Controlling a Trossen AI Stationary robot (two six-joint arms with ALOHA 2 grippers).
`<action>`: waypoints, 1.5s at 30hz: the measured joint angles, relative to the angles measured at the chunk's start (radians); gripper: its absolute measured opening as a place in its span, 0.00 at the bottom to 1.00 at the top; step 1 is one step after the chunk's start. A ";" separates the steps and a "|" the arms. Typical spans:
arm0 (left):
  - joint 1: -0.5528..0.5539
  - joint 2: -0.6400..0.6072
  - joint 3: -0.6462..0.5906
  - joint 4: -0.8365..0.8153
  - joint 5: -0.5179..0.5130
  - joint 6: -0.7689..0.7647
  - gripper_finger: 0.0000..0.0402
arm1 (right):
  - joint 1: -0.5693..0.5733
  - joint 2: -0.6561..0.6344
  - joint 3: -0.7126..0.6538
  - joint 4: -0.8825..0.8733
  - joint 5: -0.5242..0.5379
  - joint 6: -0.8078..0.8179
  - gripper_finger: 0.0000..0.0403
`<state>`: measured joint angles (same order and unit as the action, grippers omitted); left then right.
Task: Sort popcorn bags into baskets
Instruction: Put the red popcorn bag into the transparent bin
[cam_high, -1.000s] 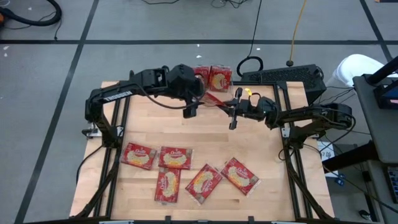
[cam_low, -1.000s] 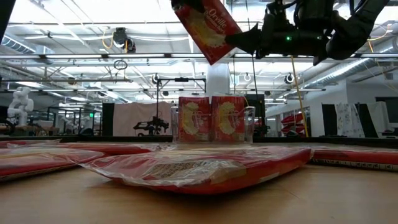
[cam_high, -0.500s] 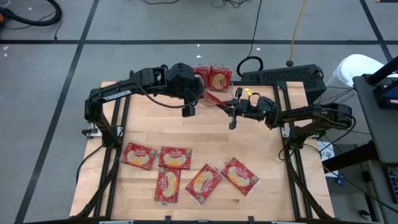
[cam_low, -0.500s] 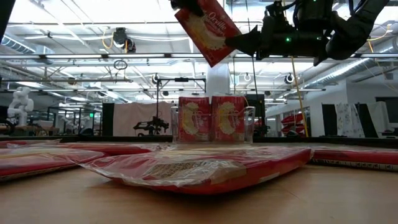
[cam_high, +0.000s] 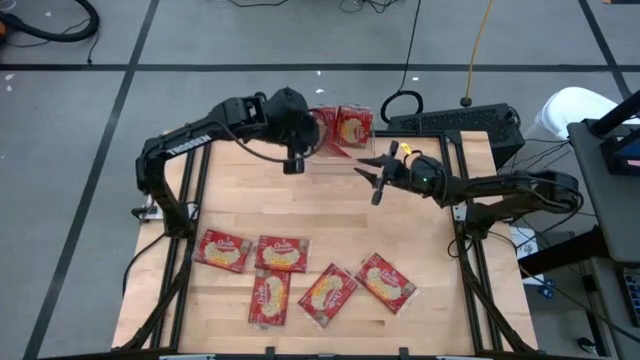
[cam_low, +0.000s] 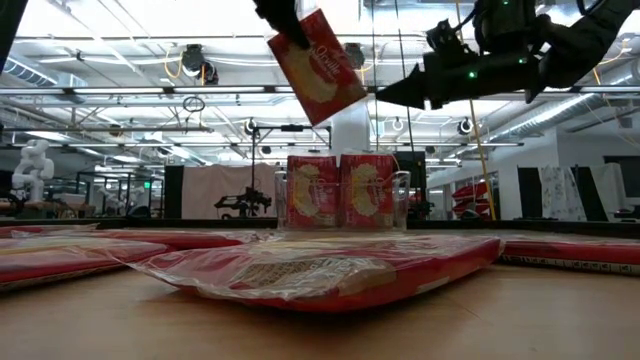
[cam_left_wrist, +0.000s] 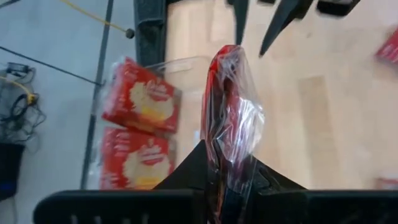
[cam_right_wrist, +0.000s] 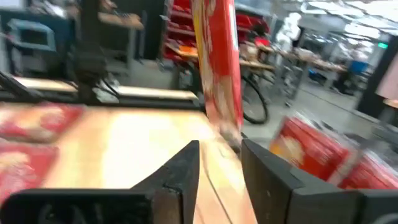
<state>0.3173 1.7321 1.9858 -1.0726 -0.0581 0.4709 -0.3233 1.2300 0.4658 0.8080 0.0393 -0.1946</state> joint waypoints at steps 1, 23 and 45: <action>0.015 0.000 0.000 0.000 0.001 0.020 0.08 | 0.000 -0.013 -0.008 -0.013 0.020 -0.006 0.29; 0.165 0.172 0.000 0.065 -0.050 0.098 0.11 | -0.019 -0.240 -0.182 0.028 0.118 -0.057 0.29; 0.212 0.323 0.000 0.074 -0.073 0.094 0.12 | -0.018 -0.249 -0.189 0.030 0.114 -0.053 0.29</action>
<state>0.5297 2.0547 1.9854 -0.9991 -0.1315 0.5647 -0.3408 0.9813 0.2771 0.8376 0.1535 -0.2478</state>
